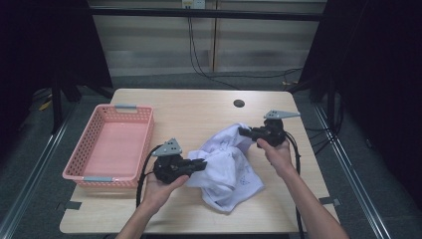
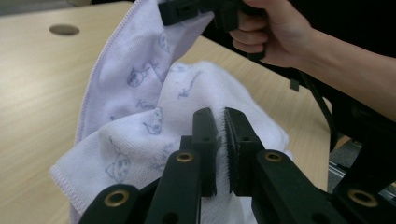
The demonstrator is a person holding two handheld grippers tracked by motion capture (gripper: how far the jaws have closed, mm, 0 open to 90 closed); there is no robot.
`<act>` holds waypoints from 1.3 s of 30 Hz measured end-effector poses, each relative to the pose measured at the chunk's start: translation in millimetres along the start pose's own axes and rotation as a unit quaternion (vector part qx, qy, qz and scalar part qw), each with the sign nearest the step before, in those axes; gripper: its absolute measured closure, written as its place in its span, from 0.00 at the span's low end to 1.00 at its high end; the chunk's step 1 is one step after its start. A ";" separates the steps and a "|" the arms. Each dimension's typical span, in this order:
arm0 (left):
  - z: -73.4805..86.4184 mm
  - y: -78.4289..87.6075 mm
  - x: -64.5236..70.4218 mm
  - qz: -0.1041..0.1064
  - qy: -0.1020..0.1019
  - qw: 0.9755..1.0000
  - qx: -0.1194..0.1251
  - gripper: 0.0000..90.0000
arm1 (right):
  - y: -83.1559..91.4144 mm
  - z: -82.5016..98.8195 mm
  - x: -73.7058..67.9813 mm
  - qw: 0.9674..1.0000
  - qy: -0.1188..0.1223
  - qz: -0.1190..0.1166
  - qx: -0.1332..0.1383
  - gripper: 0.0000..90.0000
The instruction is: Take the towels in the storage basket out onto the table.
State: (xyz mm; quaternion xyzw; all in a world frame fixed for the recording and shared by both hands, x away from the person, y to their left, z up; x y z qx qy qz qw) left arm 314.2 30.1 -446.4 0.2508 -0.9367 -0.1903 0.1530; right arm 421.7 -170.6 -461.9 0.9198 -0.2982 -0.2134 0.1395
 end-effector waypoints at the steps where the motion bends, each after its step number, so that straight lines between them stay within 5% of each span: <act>1: -3.6 3.4 1.4 0.001 -0.004 1.000 0.005 0.93 | 5.4 -14.0 8.3 1.000 0.005 0.019 0.006 0.95; 6: -30.6 31.7 0.0 -0.001 -0.011 0.999 0.052 0.93 | 25.1 -52.0 30.3 0.997 0.020 0.065 0.026 0.95; 9: -27.5 37.5 -23.0 -0.049 -0.012 0.998 0.043 0.91 | 48.4 -68.8 54.7 0.993 0.022 0.113 0.039 0.94; 11: -10.6 30.3 -43.8 -0.057 0.018 0.998 0.019 0.89 | 50.8 -65.3 59.3 0.992 0.018 0.118 0.033 0.93; 13: 4.6 24.3 -52.3 -0.045 0.041 0.998 0.008 0.75 | 49.8 -48.6 63.3 0.992 0.019 0.126 0.015 0.79; 18: 12.8 23.8 -54.8 -0.045 0.053 0.998 0.001 0.65 | 45.3 -16.6 58.3 0.992 0.017 0.128 -0.002 0.57; 23: 33.0 11.6 -46.6 -0.036 0.045 0.998 -0.034 0.65 | 49.1 1.1 25.0 0.995 0.023 0.093 -0.007 0.54; 25: 47.8 1.9 -49.2 -0.053 0.035 0.997 -0.054 0.58 | 44.9 23.0 -7.7 0.998 0.027 0.053 -0.028 0.61; 27: 54.0 -5.0 -51.9 -0.058 0.028 0.996 -0.064 0.54 | 36.7 44.7 -30.4 0.997 0.041 0.030 -0.056 0.66; 31: 58.8 -14.2 -57.7 -0.055 0.051 0.995 -0.070 0.54 | 19.0 81.0 -69.3 0.995 0.038 -0.030 -0.089 0.72; 36: 73.3 -27.4 -64.2 -0.055 0.064 0.992 -0.096 0.55 | -4.1 115.3 -102.5 0.985 0.027 -0.101 -0.135 0.74; 39: 77.8 -31.2 -63.2 -0.058 0.052 0.991 -0.109 0.55 | -18.4 131.2 -115.9 0.978 0.039 -0.120 -0.164 0.69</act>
Point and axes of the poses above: each handheld gripper's, and its own axes: y roughly backward along the jaws, z roughly out of its underside, x roughly to its right, the point moved 9 cm from there along -y, roughly forward along the jaws, and after that the axes turned 8 degrees about -z, right-handed, at the moved point
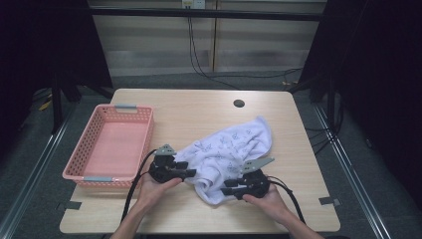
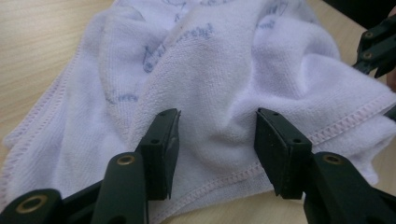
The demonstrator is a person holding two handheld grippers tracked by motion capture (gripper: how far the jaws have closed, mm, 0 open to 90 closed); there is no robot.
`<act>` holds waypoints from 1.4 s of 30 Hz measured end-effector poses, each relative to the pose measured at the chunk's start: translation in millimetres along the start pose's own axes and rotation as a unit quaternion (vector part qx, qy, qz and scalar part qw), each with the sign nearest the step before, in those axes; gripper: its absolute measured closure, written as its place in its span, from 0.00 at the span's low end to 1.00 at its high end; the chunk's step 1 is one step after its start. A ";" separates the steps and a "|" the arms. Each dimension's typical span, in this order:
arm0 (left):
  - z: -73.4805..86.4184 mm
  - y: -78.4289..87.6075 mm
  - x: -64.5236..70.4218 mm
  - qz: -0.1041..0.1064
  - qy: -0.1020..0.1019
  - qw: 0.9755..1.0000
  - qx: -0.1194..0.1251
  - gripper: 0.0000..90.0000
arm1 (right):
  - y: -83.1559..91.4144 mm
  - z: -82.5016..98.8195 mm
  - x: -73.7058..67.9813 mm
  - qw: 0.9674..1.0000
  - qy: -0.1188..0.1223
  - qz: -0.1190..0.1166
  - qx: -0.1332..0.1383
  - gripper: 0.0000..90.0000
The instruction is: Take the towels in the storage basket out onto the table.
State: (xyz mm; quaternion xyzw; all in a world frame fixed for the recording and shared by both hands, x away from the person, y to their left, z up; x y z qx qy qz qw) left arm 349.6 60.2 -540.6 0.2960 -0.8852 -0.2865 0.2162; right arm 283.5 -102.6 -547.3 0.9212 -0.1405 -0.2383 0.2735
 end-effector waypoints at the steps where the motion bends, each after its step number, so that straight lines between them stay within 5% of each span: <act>1: 0.7 -0.7 0.4 0.000 -0.003 1.000 -0.002 0.56 | -5.7 2.1 -1.3 1.000 0.004 0.001 -0.007 0.66; 5: 5.9 -3.5 -1.6 -0.001 -0.007 1.000 -0.010 0.58 | -18.6 7.3 -3.4 0.999 0.031 0.012 -0.025 0.64; 8: 9.4 -5.5 -2.3 -0.001 -0.002 1.000 -0.017 0.61 | -16.3 8.2 0.8 0.997 0.054 0.043 -0.038 0.85; 10: 11.1 -4.2 0.5 0.005 -0.002 1.000 -0.020 0.65 | -10.8 9.5 6.5 0.996 0.048 0.051 -0.046 0.95; 12: 12.5 0.8 9.1 0.017 -0.033 0.999 -0.016 0.90 | -0.9 12.6 15.4 0.996 0.036 0.061 -0.047 0.96; 15: 12.1 10.1 22.5 0.044 -0.019 0.999 -0.012 1.00 | 22.3 20.7 32.5 0.994 0.024 0.094 -0.050 0.97; 20: 11.4 25.4 31.7 0.062 -0.022 0.998 -0.002 0.92 | 62.8 36.9 53.3 0.991 -0.009 0.130 -0.035 0.96; 23: 12.0 37.2 27.2 0.047 -0.021 0.999 0.004 0.89 | 84.0 41.5 57.4 0.987 -0.030 0.155 -0.027 0.94; 25: 14.8 40.2 20.3 0.034 -0.011 0.999 0.005 0.82 | 95.3 42.3 56.9 0.987 -0.038 0.154 -0.009 0.80; 26: 16.2 38.6 16.6 0.032 -0.004 0.999 0.003 0.81 | 99.2 41.7 55.4 0.988 -0.040 0.150 0.006 0.80; 30: 14.0 24.9 6.6 0.023 0.003 1.000 -0.002 0.78 | 93.6 40.6 37.7 0.994 -0.025 0.101 0.021 0.82; 37: 13.2 13.3 -3.1 0.011 0.011 1.000 -0.009 0.65 | 64.4 49.0 40.6 0.996 -0.017 0.090 -0.022 0.58; 40: 16.2 8.6 -3.7 0.004 0.003 1.000 -0.015 0.59 | 65.5 49.9 41.1 0.992 -0.005 0.119 -0.032 0.79; 42: 20.0 3.9 -5.1 -0.008 -0.006 1.000 -0.028 0.58 | 68.5 50.9 42.5 0.993 -0.015 0.116 -0.031 0.93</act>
Point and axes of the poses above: each handheld gripper's, and its own axes: y roughly backward along the jaws, z roughly out of its underside, x roughly to its right, the point moved 9 cm from there along -y, roughly forward along the jaws, and after that the axes turned 8 degrees about -z, right-handed, at the moved point
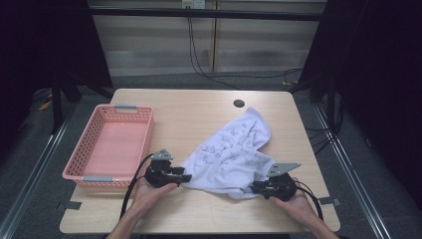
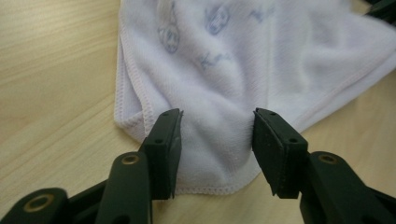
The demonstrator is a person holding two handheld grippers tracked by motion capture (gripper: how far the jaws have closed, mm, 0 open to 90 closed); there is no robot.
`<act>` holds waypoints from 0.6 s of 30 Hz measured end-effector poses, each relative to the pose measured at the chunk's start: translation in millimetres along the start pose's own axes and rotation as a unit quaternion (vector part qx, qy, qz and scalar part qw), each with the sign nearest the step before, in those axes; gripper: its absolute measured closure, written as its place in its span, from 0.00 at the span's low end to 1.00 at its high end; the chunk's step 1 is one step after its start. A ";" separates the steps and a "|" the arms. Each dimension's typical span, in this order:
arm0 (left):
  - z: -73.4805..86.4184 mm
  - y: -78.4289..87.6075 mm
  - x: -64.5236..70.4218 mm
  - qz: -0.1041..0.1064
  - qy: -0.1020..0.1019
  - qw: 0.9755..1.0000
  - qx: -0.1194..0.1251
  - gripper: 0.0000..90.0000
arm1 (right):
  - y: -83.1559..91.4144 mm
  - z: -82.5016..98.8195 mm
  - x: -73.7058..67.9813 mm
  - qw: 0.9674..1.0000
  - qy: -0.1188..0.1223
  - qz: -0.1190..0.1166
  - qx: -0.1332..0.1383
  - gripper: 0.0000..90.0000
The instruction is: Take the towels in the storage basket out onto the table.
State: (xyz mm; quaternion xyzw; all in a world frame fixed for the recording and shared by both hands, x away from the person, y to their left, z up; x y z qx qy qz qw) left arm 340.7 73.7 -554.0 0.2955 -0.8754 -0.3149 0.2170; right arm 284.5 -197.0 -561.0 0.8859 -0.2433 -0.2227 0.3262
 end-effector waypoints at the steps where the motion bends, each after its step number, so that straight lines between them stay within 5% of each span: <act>1: 1.2 -1.2 0.7 0.003 -0.001 1.000 -0.003 0.58 | 1.6 0.1 1.6 1.000 -0.003 -0.001 0.002 0.96; 3: 2.6 -2.3 0.2 -0.013 -0.014 1.000 -0.008 0.63 | 6.6 -1.8 2.9 1.000 -0.013 -0.010 0.017 0.97; 5: 3.2 -2.0 1.5 -0.011 -0.015 1.000 -0.011 0.79 | 14.3 -4.0 3.6 0.999 -0.022 -0.011 0.030 0.97; 7: -0.1 3.3 4.2 0.011 -0.005 1.000 0.000 0.89 | 23.9 -7.1 4.5 0.998 -0.026 -0.015 0.050 0.97; 14: -18.6 29.5 12.2 0.047 0.015 0.998 0.050 0.92 | 64.1 -15.9 23.5 0.991 -0.056 0.005 0.119 0.97; 18: -32.6 41.0 5.7 0.038 0.016 0.997 0.070 0.90 | 74.6 -23.4 33.5 0.988 -0.063 0.016 0.139 0.98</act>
Point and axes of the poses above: each handheld gripper's, and its own axes: y roughly backward along the jaws, z roughly out of its underside, x roughly to its right, the point moved 9 cm from there along -y, roughly forward along the jaws, and after that the axes turned 8 degrees about -z, right-handed, at the moved point
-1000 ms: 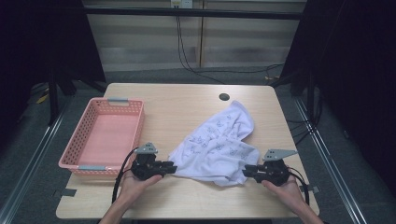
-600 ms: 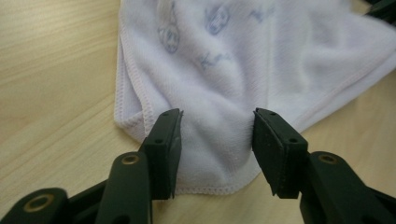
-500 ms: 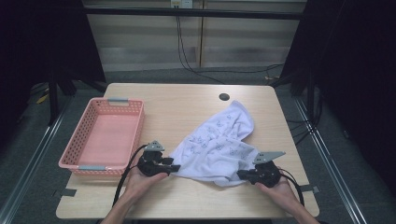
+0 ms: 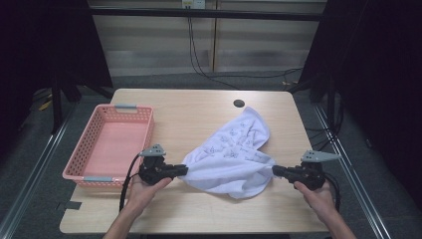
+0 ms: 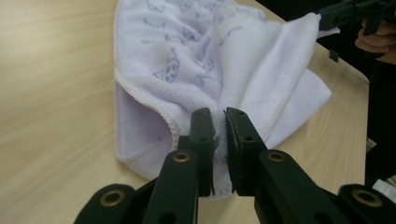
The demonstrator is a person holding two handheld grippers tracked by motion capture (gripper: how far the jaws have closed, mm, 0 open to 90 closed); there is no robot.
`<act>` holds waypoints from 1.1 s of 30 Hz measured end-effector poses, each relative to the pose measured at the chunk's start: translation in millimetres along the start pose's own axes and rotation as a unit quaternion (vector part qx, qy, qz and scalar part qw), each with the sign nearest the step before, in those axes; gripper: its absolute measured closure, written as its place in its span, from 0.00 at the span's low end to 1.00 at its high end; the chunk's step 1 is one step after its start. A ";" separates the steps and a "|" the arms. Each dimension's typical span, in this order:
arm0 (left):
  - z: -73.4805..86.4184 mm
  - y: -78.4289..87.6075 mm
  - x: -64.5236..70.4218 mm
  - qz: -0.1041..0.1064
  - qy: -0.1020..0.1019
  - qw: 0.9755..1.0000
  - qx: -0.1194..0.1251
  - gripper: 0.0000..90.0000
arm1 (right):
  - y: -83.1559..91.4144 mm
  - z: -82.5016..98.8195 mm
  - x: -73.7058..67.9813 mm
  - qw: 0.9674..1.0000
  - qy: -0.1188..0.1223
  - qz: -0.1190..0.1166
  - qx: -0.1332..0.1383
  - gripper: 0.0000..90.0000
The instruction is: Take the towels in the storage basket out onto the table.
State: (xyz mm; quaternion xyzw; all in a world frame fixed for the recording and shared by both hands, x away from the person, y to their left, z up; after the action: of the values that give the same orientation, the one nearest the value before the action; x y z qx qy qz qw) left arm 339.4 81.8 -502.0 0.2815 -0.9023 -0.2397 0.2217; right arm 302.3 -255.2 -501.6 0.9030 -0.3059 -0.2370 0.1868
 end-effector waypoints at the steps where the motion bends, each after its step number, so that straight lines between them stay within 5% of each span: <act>1: -3.0 0.7 -1.6 -0.002 -0.002 1.000 0.001 0.91 | 1.0 -3.5 2.8 1.000 0.001 0.003 0.005 0.98; 10: -33.1 -5.1 -16.1 0.004 0.021 1.000 0.021 0.94 | -0.6 -40.2 14.5 0.999 -0.004 -0.010 0.041 0.98; 14: -46.1 -0.6 -19.3 0.003 0.020 0.999 0.035 0.94 | -0.7 -58.8 14.0 0.998 -0.013 -0.036 0.059 0.98; 21: -74.3 13.2 -17.0 0.008 0.014 0.998 0.060 0.95 | 10.6 -100.5 12.6 0.995 0.005 -0.045 0.093 0.98; 33: -165.9 64.1 -15.9 -0.029 -0.011 0.989 0.143 0.95 | 37.3 -198.2 16.8 0.988 0.041 -0.012 0.147 0.98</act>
State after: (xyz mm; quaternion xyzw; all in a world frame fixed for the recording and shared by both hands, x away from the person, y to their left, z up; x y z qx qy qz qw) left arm 414.2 87.1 -339.9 0.3335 -0.9213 -0.1171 0.1622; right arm 404.3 -255.5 -326.8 0.9332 -0.3186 -0.1541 0.0619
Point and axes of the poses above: each handheld gripper's, and its own axes: y roughly backward along the jaws, z roughly out of its underside, x roughly to its right, the point moved 9 cm from there along -y, roughly forward along the jaws, and after that the axes turned 8 degrees about -z, right-handed, at the moved point
